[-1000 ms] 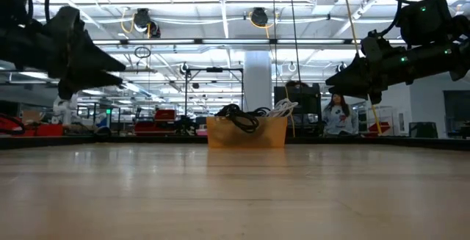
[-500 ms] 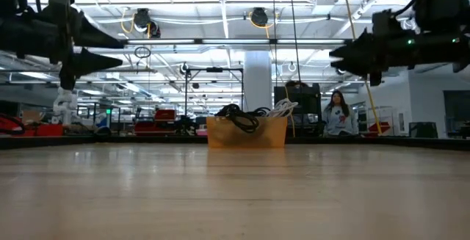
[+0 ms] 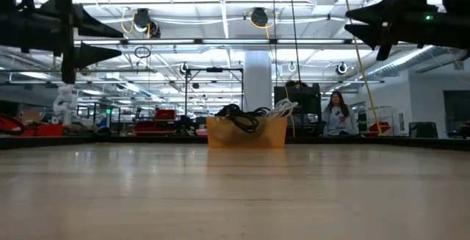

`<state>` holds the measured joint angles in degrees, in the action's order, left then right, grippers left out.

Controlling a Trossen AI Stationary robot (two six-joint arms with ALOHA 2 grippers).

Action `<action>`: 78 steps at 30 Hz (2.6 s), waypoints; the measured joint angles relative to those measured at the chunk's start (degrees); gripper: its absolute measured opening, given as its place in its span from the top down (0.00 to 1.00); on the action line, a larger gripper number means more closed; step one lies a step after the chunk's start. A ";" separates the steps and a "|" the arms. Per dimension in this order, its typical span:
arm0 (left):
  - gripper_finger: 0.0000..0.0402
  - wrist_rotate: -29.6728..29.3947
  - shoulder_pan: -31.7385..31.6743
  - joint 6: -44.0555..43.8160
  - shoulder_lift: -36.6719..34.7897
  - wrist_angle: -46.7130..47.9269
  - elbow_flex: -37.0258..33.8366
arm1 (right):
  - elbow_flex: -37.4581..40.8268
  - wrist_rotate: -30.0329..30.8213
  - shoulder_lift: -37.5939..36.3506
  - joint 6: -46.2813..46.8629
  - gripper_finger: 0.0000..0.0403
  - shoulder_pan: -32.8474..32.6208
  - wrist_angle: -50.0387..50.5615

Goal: Pick and place USB-C Cables
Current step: Return to Home Position

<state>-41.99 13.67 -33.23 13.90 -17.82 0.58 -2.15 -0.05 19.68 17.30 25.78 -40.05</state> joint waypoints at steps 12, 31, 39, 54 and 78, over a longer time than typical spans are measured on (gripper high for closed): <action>0.52 -0.01 -3.49 0.00 -8.76 -0.01 0.00 | 0.00 0.00 -8.12 0.00 0.56 0.04 0.02; 0.52 0.01 -5.40 0.00 -10.59 0.02 0.01 | 0.02 0.00 -16.90 -0.02 0.56 7.13 0.01; 0.52 0.01 -5.40 0.00 -10.57 0.00 0.02 | 0.02 0.00 -17.17 0.00 0.56 7.63 0.04; 0.52 0.01 -5.40 0.00 -10.54 0.02 0.00 | 0.02 0.00 -17.15 0.00 0.56 7.61 0.04; 0.52 0.01 -5.40 0.00 -10.54 0.00 0.02 | 0.02 0.00 -17.13 -0.01 0.56 7.61 0.03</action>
<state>-41.98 8.27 -33.23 3.36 -17.82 0.60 -2.13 -0.05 2.55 17.29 33.39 -40.02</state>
